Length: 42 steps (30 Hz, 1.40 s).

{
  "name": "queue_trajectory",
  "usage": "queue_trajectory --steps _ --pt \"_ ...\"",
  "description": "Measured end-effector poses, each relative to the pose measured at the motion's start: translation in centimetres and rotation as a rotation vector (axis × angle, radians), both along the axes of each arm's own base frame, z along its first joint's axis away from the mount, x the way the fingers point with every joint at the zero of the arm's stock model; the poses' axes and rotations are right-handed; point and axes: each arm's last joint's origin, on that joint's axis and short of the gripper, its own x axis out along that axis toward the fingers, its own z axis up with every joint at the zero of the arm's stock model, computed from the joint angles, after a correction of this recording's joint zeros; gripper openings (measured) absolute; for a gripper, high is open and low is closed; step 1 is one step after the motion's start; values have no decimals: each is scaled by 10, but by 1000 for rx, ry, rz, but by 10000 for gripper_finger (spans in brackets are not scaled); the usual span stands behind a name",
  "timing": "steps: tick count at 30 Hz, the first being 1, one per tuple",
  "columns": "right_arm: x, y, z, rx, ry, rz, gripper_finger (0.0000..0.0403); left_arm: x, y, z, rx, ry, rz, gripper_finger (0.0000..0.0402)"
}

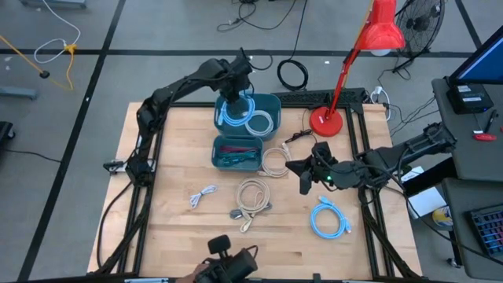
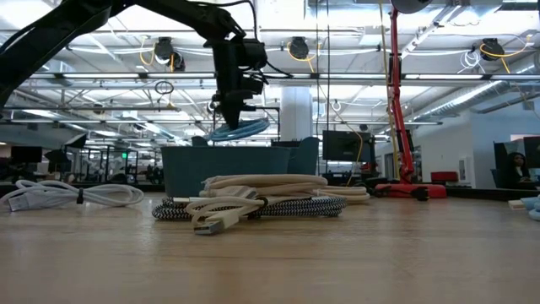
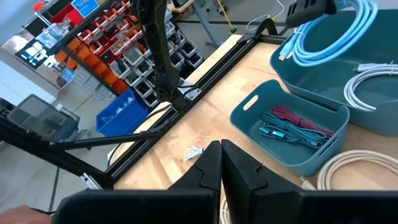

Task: Pick & Place USB Port
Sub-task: Put the left blue HDMI cable into the top blue bin

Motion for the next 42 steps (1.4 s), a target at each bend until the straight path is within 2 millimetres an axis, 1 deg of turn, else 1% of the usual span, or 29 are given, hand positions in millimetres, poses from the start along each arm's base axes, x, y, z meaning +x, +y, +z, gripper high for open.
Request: queue_trajectory --steps 4,7,9,12,16,20,24,33,37,39,42 --pt "0 0 0 6 -3 -3 0 5 -5 0 -1 12 -144 32" --pt "0 0 0 11 -5 -4 0 9 -5 1 -1 -29 -198 32" --pt "0 0 0 19 -7 -8 0 10 -6 0 15 -12 -223 32" --pt "0 0 0 24 -9 -10 0 14 -7 -11 14 24 -247 32" --pt "0 0 0 26 -11 -10 0 19 -12 -39 -32 77 -257 32" --pt "0 0 0 32 -12 -11 0 20 -17 -58 7 143 -250 32" --pt "0 1 0 31 -12 -8 0 19 -17 -67 21 166 -241 32" --pt "0 1 0 30 -11 -8 0 20 -14 -71 60 168 -275 32" --pt "0 1 0 29 -11 -8 0 17 -16 -80 39 189 -278 33" --pt "0 1 0 29 -11 -7 0 15 -18 -86 33 214 -266 51" --pt "0 1 0 32 -12 -9 0 12 -20 -94 27 255 -252 106"
